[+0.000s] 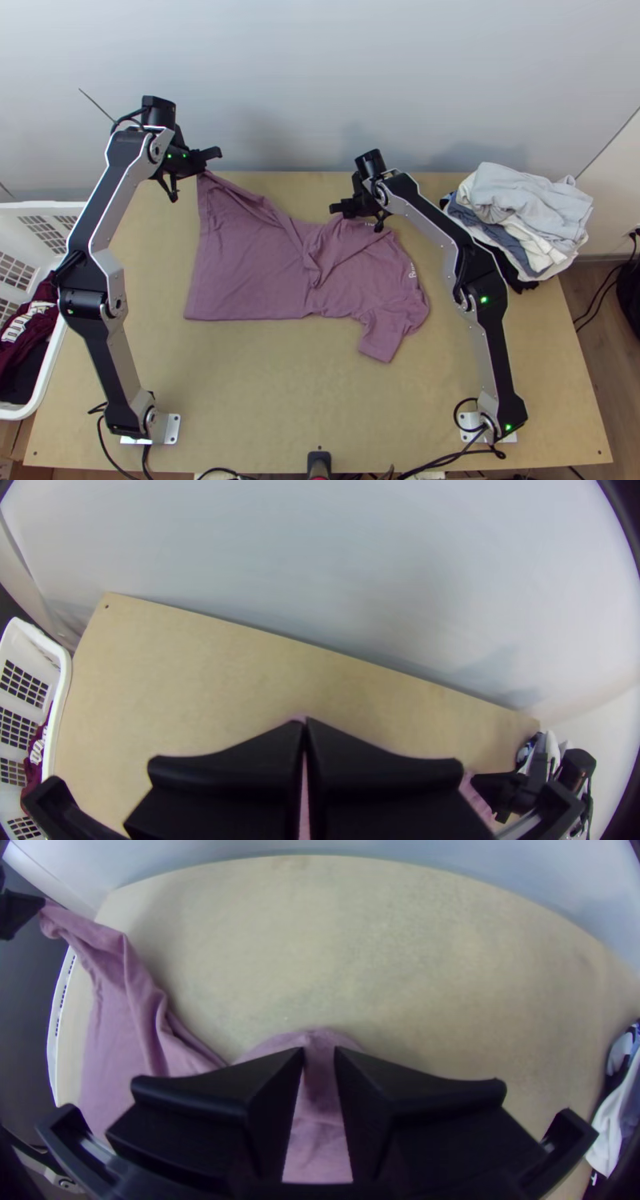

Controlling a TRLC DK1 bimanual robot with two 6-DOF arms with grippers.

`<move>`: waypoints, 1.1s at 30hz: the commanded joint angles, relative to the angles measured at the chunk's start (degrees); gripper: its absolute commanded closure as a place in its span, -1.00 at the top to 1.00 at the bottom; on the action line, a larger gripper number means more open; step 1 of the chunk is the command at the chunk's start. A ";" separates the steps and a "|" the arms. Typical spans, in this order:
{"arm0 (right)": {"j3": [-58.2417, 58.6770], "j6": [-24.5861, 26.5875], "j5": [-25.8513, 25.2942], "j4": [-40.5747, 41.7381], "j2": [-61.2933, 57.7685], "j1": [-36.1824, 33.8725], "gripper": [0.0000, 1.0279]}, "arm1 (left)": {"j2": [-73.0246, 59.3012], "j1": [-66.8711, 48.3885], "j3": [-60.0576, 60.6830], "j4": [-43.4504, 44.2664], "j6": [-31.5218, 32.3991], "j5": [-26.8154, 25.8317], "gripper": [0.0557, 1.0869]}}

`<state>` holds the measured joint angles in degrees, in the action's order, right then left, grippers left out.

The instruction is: Fold the t-shirt

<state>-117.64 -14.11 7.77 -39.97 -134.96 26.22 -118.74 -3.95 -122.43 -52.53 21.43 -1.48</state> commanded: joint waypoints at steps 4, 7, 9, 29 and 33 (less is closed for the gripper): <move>0.31 1.10 0.14 -1.69 0.04 0.15 -0.94 | 0.44 0.17 0.00 0.06 0.01 -0.02 -0.92; 0.31 1.19 0.14 -2.84 0.31 0.06 -0.94 | 0.52 0.17 0.00 -0.03 0.01 -0.02 -0.92; 0.40 1.28 0.14 -3.01 0.66 -0.11 -0.94 | 0.52 0.25 -0.09 -0.03 -0.07 -0.02 -0.92; 4.53 0.84 -2.23 3.23 10.85 -11.72 -0.94 | 2.02 -0.01 0.00 -0.64 0.10 -0.02 -0.92; 5.32 0.75 -4.17 6.39 13.14 -14.79 -0.94 | 2.99 0.08 0.00 -0.90 0.28 -0.02 -0.92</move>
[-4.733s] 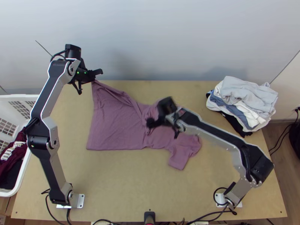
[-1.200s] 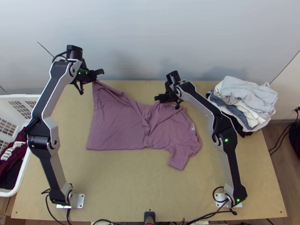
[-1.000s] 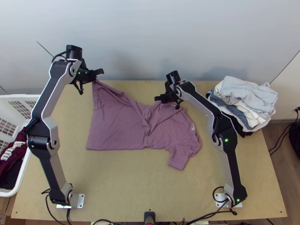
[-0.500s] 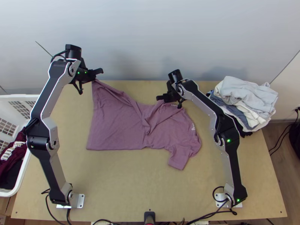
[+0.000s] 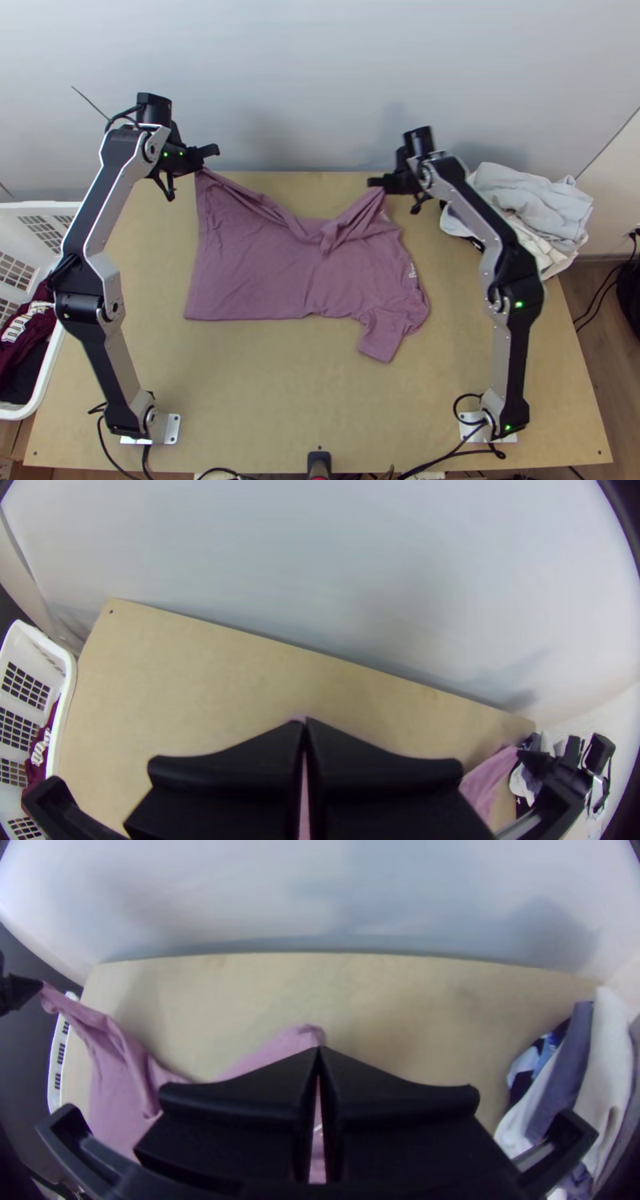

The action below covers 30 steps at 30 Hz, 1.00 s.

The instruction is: Fold the t-shirt

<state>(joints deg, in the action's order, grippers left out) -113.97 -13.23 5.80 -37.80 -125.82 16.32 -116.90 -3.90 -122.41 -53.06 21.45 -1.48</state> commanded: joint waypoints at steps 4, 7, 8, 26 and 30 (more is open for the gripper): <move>3.14 -0.12 -3.08 6.78 3.92 -7.97 -0.94 | 1.77 0.03 -0.02 -0.38 0.34 -0.02 -0.92; 4.20 -0.12 -3.25 7.83 2.51 -9.72 -0.94 | 1.94 0.03 -0.02 -0.47 0.34 -0.02 -0.92; 4.37 -0.12 -3.25 7.83 1.89 -9.99 -0.94 | 1.94 0.03 -0.02 -0.47 0.34 -0.02 -0.92; -1.08 -10.85 8.35 2.29 -1.36 -0.67 0.17 | 0.36 -0.49 -0.02 0.32 0.17 -0.02 -0.92; -6.88 -10.76 9.75 -2.63 -5.40 4.69 0.17 | -0.26 -1.02 -0.64 0.59 0.34 -0.02 -0.92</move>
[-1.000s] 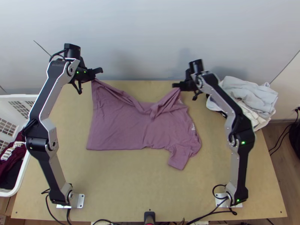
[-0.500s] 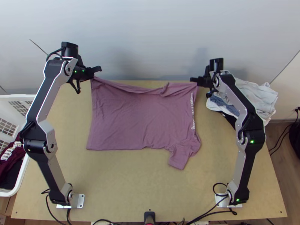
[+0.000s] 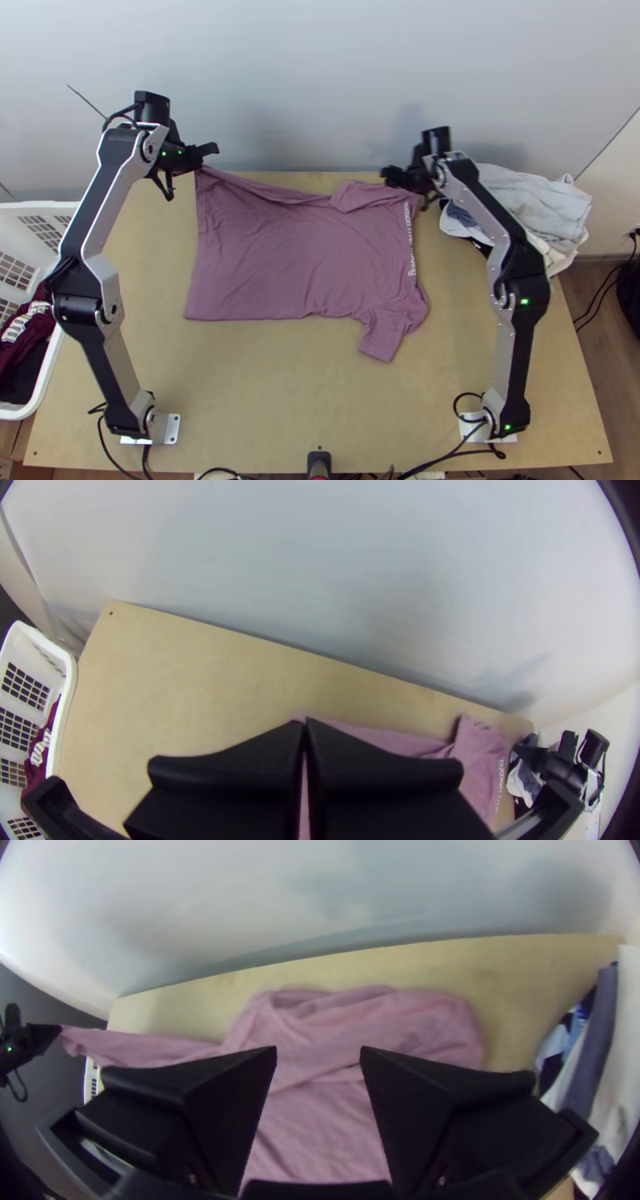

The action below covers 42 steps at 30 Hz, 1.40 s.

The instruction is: Fold the t-shirt

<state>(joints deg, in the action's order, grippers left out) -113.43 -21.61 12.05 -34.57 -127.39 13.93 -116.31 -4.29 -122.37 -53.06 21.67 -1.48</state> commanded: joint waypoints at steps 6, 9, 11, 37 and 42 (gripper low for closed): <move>-8.74 -0.02 3.41 -5.69 -7.87 11.82 0.17 | -1.11 -0.63 -1.30 0.59 0.13 0.07 -0.92; -9.62 2.45 2.80 -5.60 -9.63 13.58 0.24 | -1.29 -0.54 -1.21 0.59 0.13 0.07 -0.92; -10.32 4.55 0.43 -5.51 -10.68 14.89 0.26 | -1.37 -0.54 -1.21 0.41 0.13 0.07 -0.92; -12.08 16.68 -15.57 3.37 -14.99 16.74 0.27 | -1.55 -0.71 -2.00 -0.03 0.13 0.07 -0.92; -12.96 17.91 -15.57 3.37 -15.17 16.48 -0.41 | -1.55 -0.71 -2.35 -0.03 0.13 0.07 -0.92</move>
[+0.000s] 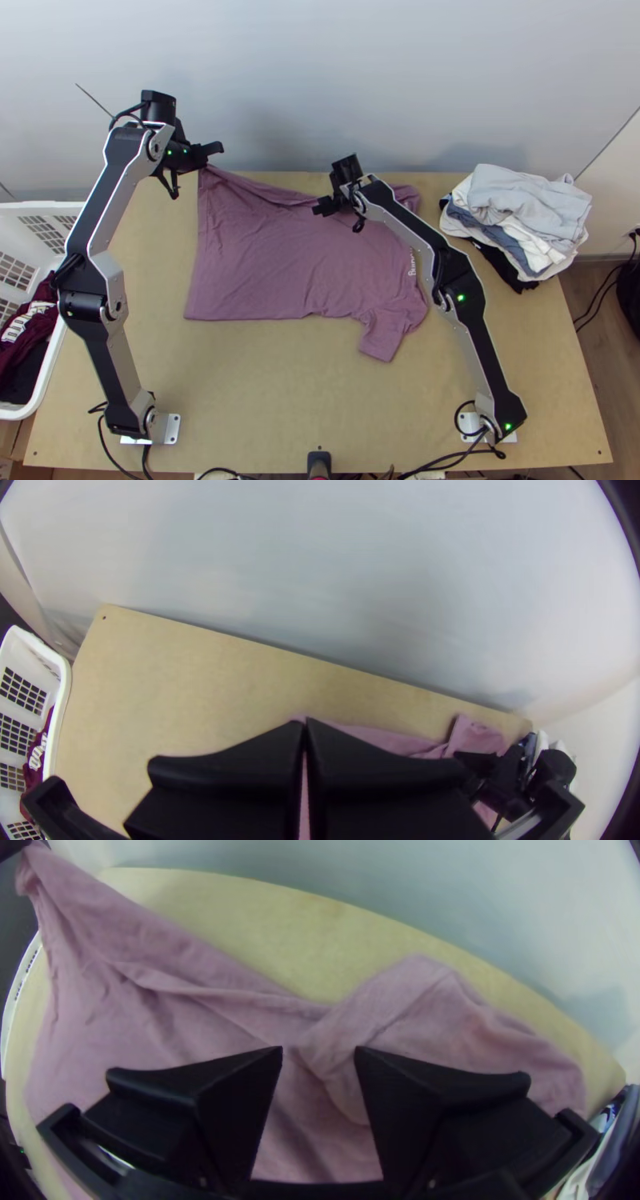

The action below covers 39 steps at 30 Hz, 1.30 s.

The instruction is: Fold the t-shirt

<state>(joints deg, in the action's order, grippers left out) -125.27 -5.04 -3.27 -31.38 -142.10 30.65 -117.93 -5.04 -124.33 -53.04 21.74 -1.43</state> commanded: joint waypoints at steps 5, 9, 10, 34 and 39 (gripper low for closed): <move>-1.11 2.23 -0.25 0.09 -0.54 -0.68 -0.65 | -0.02 -0.06 -0.56 -0.05 0.06 0.03 -0.92; -1.20 2.84 -0.25 0.09 -0.54 -1.21 -0.94 | 0.07 -0.06 -0.56 -0.23 0.06 0.03 -0.92; -1.38 2.58 -0.25 0.09 -0.46 -1.47 -0.94 | 0.07 -0.06 -0.56 -0.23 0.06 -0.06 -0.92; -3.22 -7.97 0.54 -4.22 2.44 1.69 0.87 | -0.28 -1.03 -1.00 -0.49 0.15 0.03 -0.92; -2.96 -7.71 0.46 -4.84 1.57 2.04 0.88 | -0.28 -0.94 -1.00 -0.58 0.15 0.03 -0.92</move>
<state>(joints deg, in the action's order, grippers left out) -128.31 -12.49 -2.63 -35.22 -139.52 31.94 -118.13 -5.89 -125.19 -53.54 21.89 -1.41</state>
